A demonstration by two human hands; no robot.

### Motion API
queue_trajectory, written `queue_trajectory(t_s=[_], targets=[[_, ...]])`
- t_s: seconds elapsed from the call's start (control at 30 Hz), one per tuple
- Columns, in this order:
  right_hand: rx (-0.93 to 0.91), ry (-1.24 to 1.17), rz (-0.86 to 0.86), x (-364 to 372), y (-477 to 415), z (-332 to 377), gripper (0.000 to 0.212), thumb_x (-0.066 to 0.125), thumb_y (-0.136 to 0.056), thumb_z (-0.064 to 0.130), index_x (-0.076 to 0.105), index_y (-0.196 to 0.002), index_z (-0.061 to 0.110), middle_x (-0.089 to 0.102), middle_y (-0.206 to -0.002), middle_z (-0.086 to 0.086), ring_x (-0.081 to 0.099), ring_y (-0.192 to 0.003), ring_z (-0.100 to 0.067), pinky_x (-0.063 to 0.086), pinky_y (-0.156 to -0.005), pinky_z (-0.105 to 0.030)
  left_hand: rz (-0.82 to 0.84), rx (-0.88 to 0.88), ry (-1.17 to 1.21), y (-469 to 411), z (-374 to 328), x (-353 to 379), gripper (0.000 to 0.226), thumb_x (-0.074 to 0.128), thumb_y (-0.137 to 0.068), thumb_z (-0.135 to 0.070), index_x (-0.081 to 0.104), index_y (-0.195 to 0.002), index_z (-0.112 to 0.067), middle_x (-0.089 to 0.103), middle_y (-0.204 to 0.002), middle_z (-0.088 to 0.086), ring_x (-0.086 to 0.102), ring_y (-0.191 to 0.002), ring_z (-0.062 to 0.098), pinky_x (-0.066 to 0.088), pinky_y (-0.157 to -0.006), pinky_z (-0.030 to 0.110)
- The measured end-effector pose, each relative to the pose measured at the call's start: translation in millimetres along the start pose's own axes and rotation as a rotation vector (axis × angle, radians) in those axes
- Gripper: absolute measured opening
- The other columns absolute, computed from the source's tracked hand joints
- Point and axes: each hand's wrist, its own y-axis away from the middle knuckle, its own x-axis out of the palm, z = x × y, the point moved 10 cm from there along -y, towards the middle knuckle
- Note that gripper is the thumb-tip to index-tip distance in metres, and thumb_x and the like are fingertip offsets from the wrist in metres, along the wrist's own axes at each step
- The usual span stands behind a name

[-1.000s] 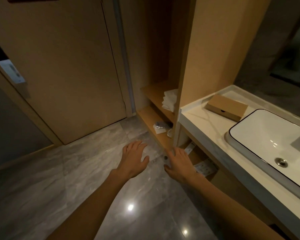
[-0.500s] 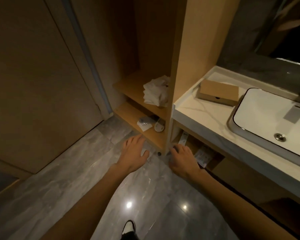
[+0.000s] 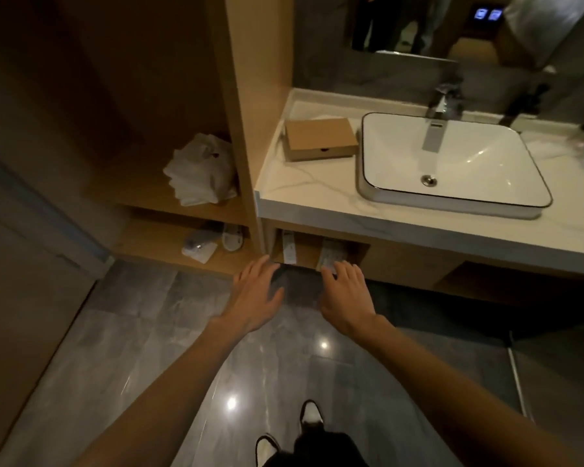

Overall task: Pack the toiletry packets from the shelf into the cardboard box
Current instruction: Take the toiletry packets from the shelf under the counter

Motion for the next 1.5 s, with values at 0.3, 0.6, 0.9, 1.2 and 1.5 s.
queue_trajectory(t_s=[0.3,0.6,0.9,1.2,1.5], targets=[[0.137,-0.02,0.086,32,-14,-47,0.061,0.056,-0.088,0.029,0.034,-0.142,0.012,0.036,-0.148,-0.018,0.024,-0.14,-0.035,0.013,-0.117,-0.047,0.106,0.104,-0.035,-44,-20,34,0.054,0.045,-0.093,-0.041,0.035,-0.142,-0.019,0.022,-0.155,0.007,0.016,-0.143,0.022,0.012,-0.116,0.041],[0.109,-0.027,0.111,40,-75,-59,0.059,0.056,-0.09,0.029,0.033,-0.141,0.012,0.034,-0.146,-0.019,0.022,-0.14,-0.036,0.012,-0.117,-0.046,0.057,0.027,-0.126,-99,-6,25,0.045,0.04,-0.096,-0.03,0.037,-0.139,-0.017,0.025,-0.153,0.011,0.017,-0.143,0.025,0.012,-0.115,0.043],[0.184,-0.052,0.148,64,-104,-94,0.061,0.049,-0.091,0.038,0.031,-0.144,0.013,0.038,-0.146,-0.018,0.029,-0.137,-0.034,0.018,-0.116,-0.046,0.141,0.039,-0.133,-146,-5,50,0.046,0.036,-0.098,-0.028,0.033,-0.142,-0.016,0.023,-0.154,0.01,0.016,-0.143,0.024,0.012,-0.116,0.042],[0.302,-0.084,0.158,78,-135,-108,0.063,0.056,-0.087,0.038,0.034,-0.142,0.015,0.041,-0.144,-0.017,0.031,-0.137,-0.034,0.02,-0.117,-0.047,0.225,0.142,-0.125,-196,-2,72,0.05,0.039,-0.097,-0.03,0.029,-0.144,-0.017,0.023,-0.154,0.01,0.017,-0.143,0.024,0.013,-0.116,0.04],[0.34,-0.123,0.239,130,-149,-108,0.062,0.048,-0.092,0.033,0.027,-0.146,0.01,0.032,-0.149,-0.019,0.023,-0.141,-0.034,0.012,-0.118,-0.045,0.332,0.202,-0.145,-211,20,132,0.054,0.035,-0.09,-0.031,0.034,-0.141,-0.015,0.034,-0.149,0.012,0.03,-0.137,0.027,0.023,-0.113,0.045]])
